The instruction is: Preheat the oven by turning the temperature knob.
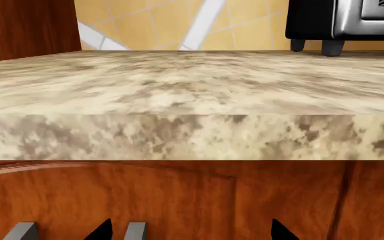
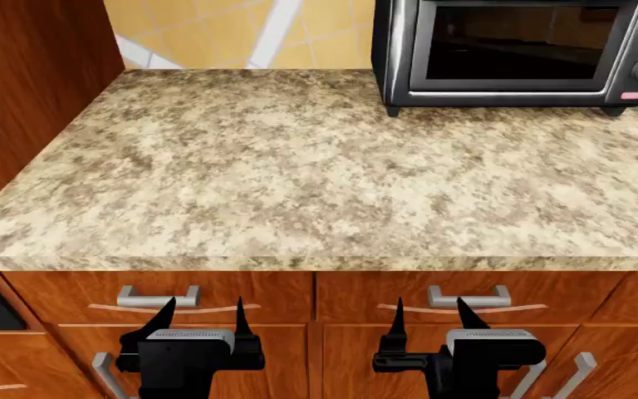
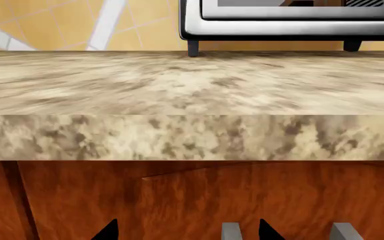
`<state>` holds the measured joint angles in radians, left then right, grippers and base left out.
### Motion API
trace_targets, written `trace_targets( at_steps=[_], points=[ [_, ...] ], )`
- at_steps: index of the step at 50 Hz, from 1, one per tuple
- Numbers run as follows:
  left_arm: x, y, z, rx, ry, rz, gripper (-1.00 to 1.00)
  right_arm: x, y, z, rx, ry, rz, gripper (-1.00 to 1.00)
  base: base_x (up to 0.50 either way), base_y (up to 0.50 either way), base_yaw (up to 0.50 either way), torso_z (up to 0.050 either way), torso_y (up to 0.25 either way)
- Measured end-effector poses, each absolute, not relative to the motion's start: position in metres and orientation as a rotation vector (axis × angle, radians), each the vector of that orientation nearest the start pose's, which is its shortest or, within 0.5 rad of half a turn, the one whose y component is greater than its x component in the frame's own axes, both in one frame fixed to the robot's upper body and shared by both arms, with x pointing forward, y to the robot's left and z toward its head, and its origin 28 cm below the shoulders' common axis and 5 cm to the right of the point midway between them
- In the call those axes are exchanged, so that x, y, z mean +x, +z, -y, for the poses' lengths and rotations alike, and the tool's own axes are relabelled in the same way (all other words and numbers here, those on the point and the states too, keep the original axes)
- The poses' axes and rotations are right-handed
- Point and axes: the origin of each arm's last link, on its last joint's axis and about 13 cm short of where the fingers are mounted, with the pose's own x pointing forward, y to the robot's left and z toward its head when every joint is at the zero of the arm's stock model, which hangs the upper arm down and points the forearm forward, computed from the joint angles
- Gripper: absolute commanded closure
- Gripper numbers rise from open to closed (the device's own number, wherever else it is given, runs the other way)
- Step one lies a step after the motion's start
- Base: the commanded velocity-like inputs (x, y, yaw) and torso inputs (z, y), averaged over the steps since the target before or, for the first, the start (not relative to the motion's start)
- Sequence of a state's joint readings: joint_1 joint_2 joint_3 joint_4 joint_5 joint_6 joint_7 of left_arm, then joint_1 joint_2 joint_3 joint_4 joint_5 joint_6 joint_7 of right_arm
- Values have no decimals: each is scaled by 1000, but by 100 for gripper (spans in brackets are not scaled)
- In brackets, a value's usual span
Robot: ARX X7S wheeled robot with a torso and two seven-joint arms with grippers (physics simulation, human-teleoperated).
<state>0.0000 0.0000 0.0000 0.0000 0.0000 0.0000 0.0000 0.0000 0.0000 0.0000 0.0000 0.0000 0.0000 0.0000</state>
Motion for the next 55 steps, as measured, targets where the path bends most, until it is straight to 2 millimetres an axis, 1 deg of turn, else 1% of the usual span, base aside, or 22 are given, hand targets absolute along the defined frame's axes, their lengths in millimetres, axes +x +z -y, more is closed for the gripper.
trace_targets(
  at_steps=[11, 17, 19, 23, 32, 40, 47, 55],
  points=[
    [211, 14, -206, -2, 0, 4, -100, 213, 12, 98, -24, -30, 5, -100, 0, 0, 0, 0, 0],
    [213, 26, -206, -5, 2, 67, -100, 215, 24, 102, -64, -86, 65, -100, 0, 0, 0, 0, 0],
    [215, 35, -207, -9, 8, 106, -100, 215, 32, 103, -74, -103, 101, -100, 0, 0, 0, 0, 0],
    [220, 60, -211, -14, 24, 209, -100, 214, 54, 105, -92, -125, 185, -100, 0, 0, 0, 0, 0],
    [227, 119, -216, -22, 46, 442, -100, 211, 114, 109, -105, -156, 389, -100, 0, 0, 0, 0, 0],
    [227, 168, -219, -40, 55, 617, -100, 207, 159, 111, -97, -173, 535, -100, 0, 0, 0, 0, 0],
    [226, 195, -221, -55, 58, 716, -100, 202, 185, 112, -93, -172, 623, -100, 0, 0, 0, 0, 0],
    [222, 211, -222, -66, 55, 783, -100, 195, 199, 113, -87, -163, 683, -100, 0, 0, 0, 0, 0]
  ],
)
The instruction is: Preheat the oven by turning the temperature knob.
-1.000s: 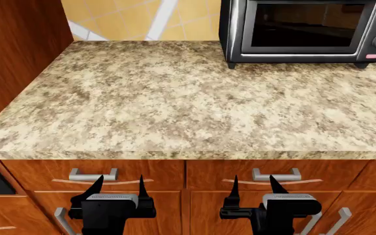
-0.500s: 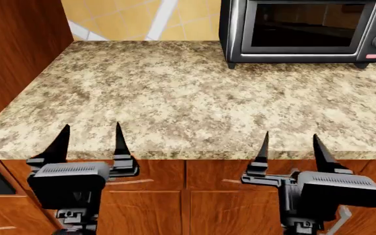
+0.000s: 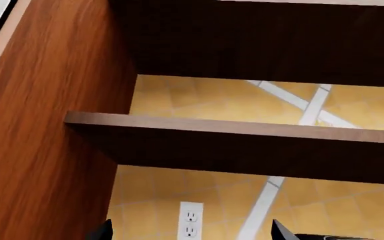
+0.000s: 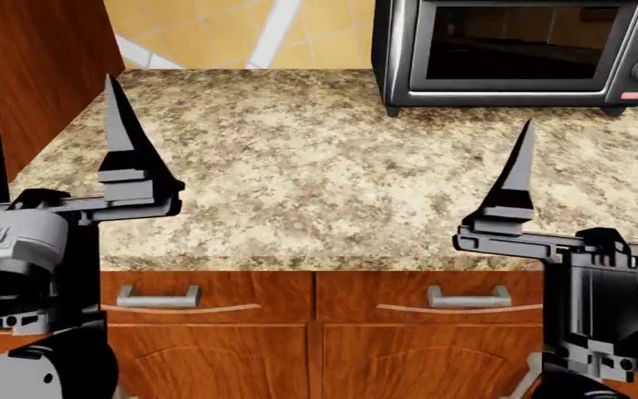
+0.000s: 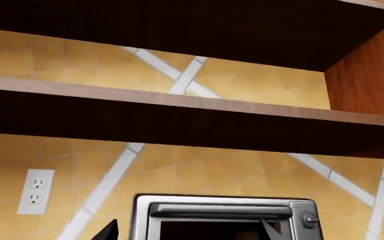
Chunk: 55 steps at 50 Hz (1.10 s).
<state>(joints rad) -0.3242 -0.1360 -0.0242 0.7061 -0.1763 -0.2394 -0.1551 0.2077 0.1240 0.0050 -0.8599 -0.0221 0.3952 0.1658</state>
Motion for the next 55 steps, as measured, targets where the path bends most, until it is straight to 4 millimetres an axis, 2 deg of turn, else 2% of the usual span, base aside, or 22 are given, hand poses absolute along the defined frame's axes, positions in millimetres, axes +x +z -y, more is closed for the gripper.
trace_targets(
  at_steps=[11, 55],
  points=[
    [216, 222, -224, -75, 53, 834, -100, 187, 208, 114, -86, -144, 726, -100, 0, 95, 0, 0, 0],
    [211, 227, -225, -67, 49, 868, -100, 178, 214, 111, -79, -95, 766, -100, 0, 500, 0, 0, 0]
  ],
)
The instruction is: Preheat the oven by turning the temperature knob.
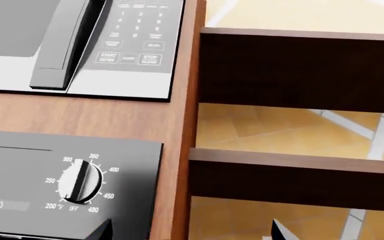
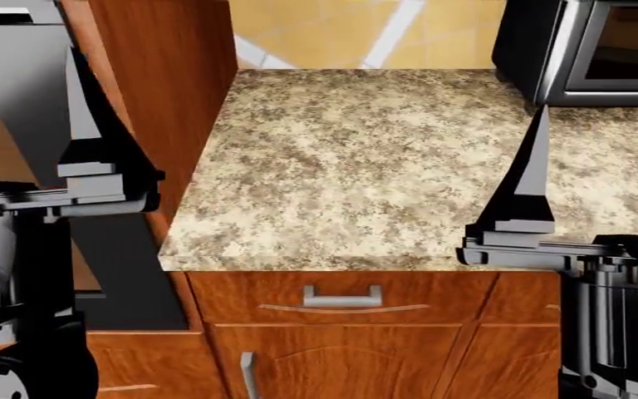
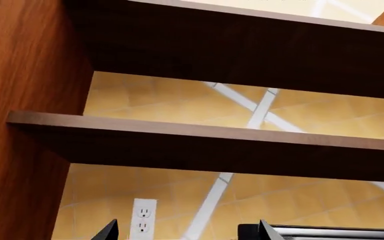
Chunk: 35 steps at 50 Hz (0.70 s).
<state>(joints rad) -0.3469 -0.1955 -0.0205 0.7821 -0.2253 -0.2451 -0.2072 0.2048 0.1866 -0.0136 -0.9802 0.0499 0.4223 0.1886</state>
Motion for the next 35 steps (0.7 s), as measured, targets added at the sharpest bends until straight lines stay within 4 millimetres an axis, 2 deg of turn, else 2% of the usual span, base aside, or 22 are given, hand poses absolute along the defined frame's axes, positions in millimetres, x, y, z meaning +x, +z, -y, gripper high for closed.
trace_targets(
  at_steps=[35],
  points=[
    [211, 227, -225, -62, 52, 871, -100, 176, 214, 110, -83, -85, 770, -100, 0, 500, 0, 0, 0]
  ],
)
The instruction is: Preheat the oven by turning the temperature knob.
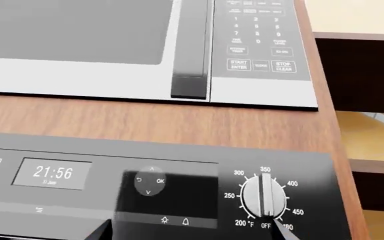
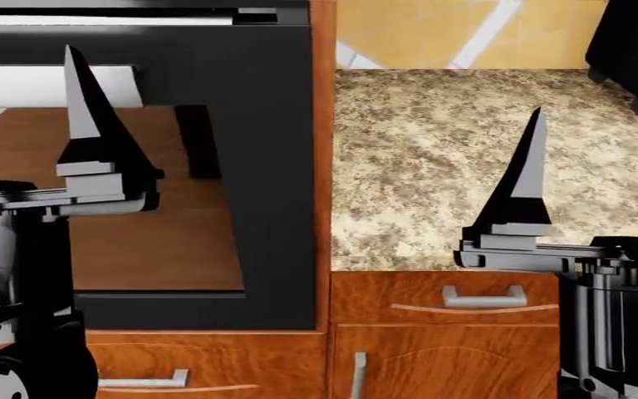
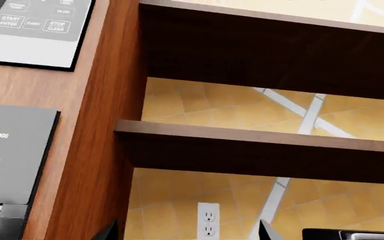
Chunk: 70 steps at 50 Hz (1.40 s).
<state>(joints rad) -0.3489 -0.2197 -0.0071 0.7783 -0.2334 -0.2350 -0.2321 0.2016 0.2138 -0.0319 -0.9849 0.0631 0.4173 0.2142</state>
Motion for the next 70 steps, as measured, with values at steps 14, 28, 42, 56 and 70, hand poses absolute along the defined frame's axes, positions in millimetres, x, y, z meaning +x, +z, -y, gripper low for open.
trace_targets(
  at_steps=[14, 28, 42, 56, 70],
  points=[
    [212, 227, -225, -60, 52, 872, -100, 176, 214, 110, -84, -83, 772, -100, -1, 500, 0, 0, 0],
    [211, 228, -226, -59, 52, 872, -100, 175, 214, 110, -84, -80, 772, -100, -1, 500, 0, 0, 0],
    [211, 227, -226, -57, 53, 872, -100, 175, 214, 109, -82, -78, 772, -100, -1, 477, 0, 0, 0],
    [211, 228, -225, -56, 51, 874, -100, 176, 214, 110, -75, -82, 770, -100, 0, 43, 0, 0, 0],
    [210, 227, -225, -61, 32, 884, -100, 175, 214, 110, -75, -84, 767, -100, 0, 0, 0, 8, 0]
  ],
)
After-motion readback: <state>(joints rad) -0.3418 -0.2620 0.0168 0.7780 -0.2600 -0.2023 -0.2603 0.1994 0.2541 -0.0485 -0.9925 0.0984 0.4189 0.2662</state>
